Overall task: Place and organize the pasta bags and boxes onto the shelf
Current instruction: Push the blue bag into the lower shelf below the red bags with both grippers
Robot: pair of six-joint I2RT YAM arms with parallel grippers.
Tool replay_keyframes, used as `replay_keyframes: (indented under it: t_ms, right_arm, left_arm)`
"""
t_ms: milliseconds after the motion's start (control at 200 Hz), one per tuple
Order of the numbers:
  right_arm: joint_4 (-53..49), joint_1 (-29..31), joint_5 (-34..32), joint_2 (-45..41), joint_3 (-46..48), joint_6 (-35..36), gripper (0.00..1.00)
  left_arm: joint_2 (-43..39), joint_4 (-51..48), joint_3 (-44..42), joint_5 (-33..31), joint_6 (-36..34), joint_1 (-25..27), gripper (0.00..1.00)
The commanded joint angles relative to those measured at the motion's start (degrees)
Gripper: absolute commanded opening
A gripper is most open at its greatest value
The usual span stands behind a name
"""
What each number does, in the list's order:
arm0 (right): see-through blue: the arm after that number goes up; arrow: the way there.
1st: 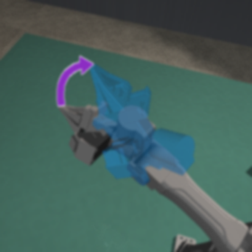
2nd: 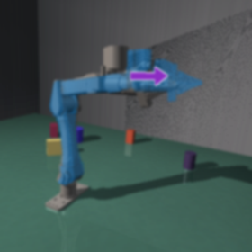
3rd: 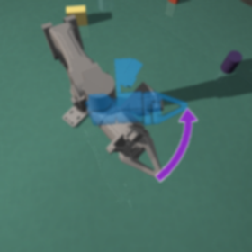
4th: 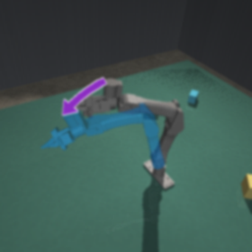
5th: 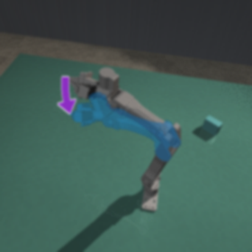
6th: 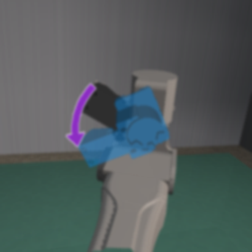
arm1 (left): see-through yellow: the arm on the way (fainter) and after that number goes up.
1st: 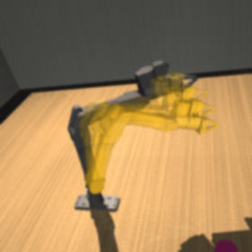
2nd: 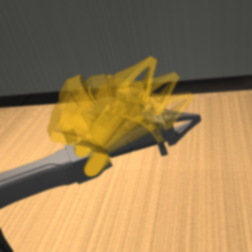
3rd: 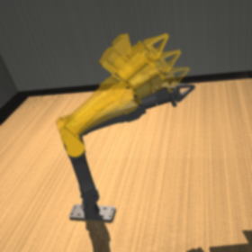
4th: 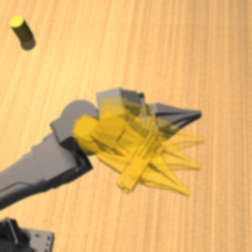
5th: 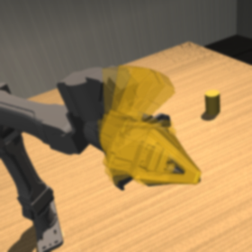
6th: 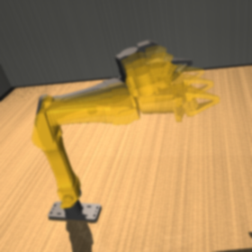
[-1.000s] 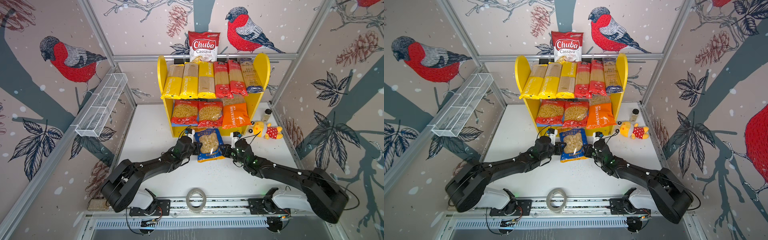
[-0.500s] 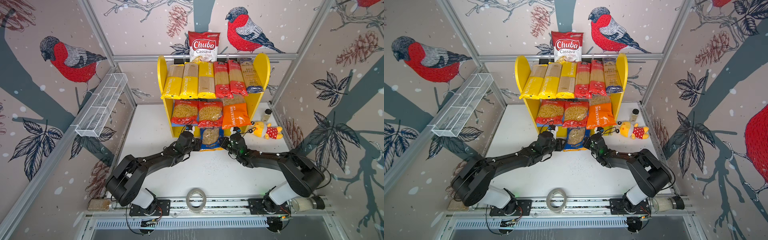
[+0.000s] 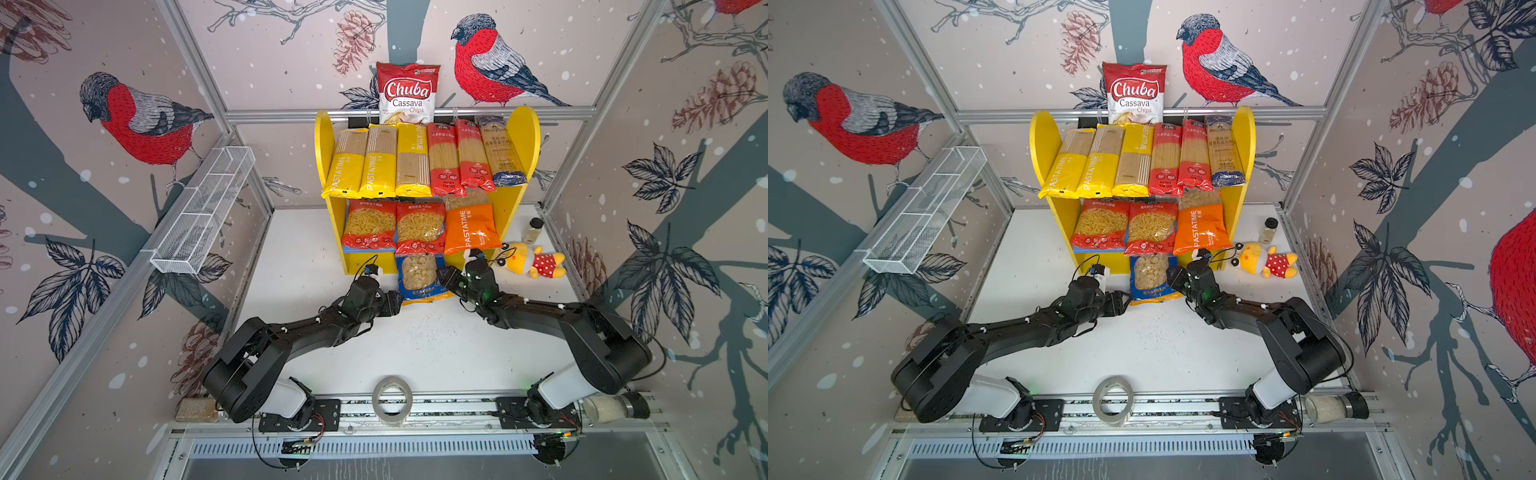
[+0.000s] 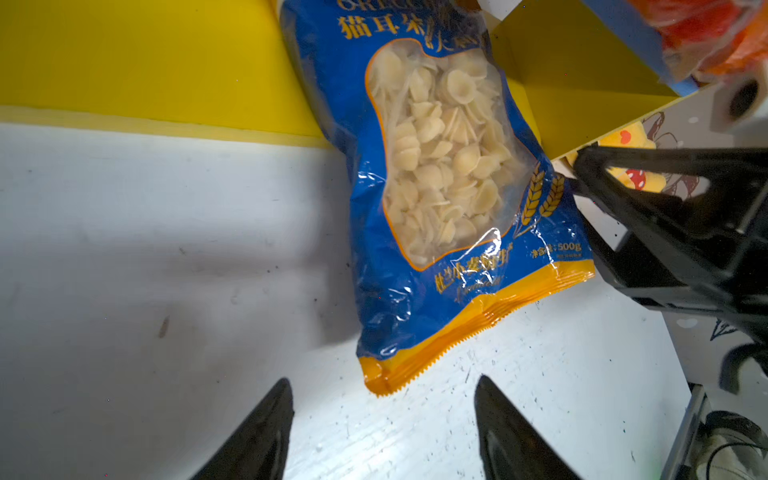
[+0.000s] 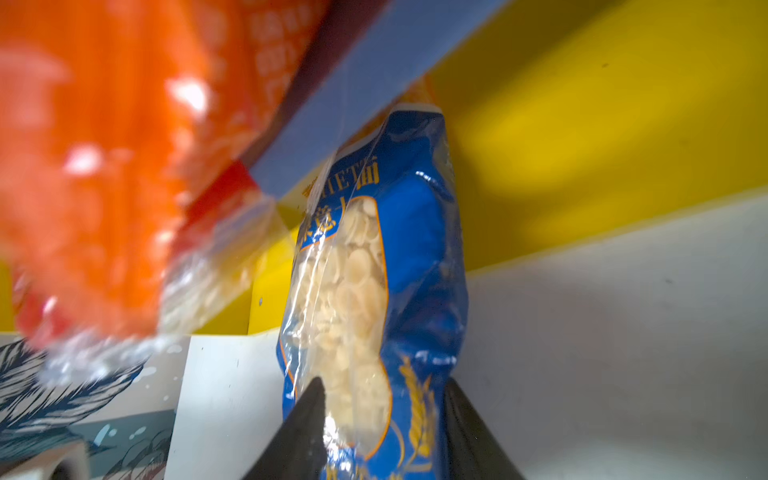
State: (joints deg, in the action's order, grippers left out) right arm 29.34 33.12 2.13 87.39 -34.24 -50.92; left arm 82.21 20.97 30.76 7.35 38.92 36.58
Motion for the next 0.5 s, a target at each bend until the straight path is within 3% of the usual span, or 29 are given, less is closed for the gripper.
replay_keyframes:
  t_ms: [0, 290, 495]
  right_arm:
    - [-1.8, -0.1, 3.0, -3.1, 2.6, 0.4, 0.53]
    - [-5.4, -3.9, 13.0, -11.1, 11.3, 2.3, 0.64]
    - [-0.7, -4.8, 16.7, -7.2, 12.7, 2.1, 0.64]
  left_arm:
    - [0.2, 6.6, -1.0, 4.2, 1.6, -0.5, 0.7]
    - [2.1, 13.3, -5.6, 5.9, 5.2, 2.5, 0.69]
    - [7.8, 19.4, -5.5, 7.6, 6.9, 2.5, 0.65]
